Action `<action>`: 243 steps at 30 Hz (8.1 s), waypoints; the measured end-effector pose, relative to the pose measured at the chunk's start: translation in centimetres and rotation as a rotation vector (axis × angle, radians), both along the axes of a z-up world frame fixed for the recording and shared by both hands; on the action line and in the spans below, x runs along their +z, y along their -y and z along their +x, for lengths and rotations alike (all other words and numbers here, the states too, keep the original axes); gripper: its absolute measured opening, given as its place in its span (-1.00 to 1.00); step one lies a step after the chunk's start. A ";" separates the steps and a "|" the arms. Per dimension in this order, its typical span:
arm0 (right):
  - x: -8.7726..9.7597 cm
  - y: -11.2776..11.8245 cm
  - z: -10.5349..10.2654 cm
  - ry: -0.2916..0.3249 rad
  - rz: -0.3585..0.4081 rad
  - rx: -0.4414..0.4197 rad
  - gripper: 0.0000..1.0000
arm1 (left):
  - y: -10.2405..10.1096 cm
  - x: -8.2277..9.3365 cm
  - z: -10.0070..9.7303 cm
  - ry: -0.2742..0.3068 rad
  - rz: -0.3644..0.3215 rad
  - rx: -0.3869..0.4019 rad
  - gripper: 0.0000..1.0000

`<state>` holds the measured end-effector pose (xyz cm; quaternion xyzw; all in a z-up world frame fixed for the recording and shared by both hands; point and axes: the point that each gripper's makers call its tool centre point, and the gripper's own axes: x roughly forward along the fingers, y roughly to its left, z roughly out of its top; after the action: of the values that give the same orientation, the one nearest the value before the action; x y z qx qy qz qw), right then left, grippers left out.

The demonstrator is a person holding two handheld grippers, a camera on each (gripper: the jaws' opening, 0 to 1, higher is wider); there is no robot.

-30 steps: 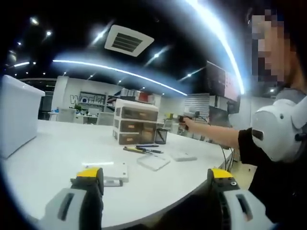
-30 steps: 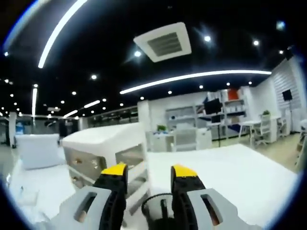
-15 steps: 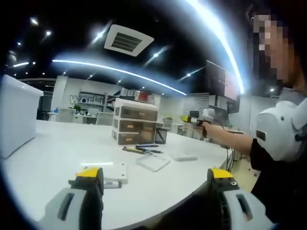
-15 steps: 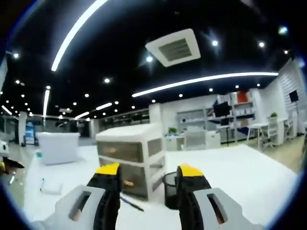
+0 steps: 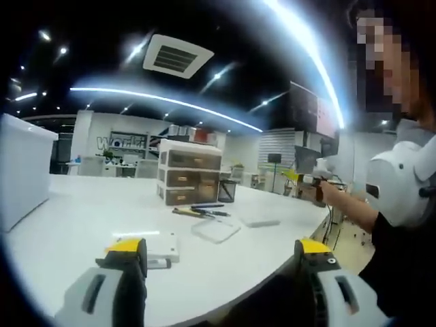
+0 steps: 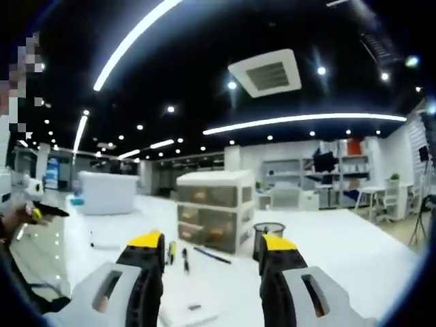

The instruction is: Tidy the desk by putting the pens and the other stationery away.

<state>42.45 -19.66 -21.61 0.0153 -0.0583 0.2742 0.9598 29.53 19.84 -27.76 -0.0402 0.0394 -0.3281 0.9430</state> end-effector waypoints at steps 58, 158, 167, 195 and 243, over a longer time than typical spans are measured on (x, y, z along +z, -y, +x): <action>-3.8 -3.6 -6.0 -0.135 -0.079 0.049 0.08 | -0.3 -0.7 -0.1 -0.015 0.032 0.027 0.75; -17.5 -19.0 16.0 -0.858 -0.957 0.368 -0.61 | -3.8 -3.2 -1.0 -0.040 0.107 0.074 0.71; -17.6 -19.4 15.5 -0.944 -0.927 0.386 -0.85 | -3.8 -2.9 -1.1 -0.037 0.108 0.073 0.70; -10.7 -16.4 14.0 -0.776 -0.638 0.328 -0.89 | -2.0 -1.4 -0.8 -0.011 0.098 0.034 0.70; -1.2 -1.7 -7.3 -0.071 0.183 -0.005 -0.89 | 2.5 -0.6 1.0 -0.008 0.093 -0.059 0.71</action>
<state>35.10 -17.97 -22.79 0.1123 -0.0492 0.2648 0.9565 30.53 17.37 -28.39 0.0034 0.0595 -0.3534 0.9336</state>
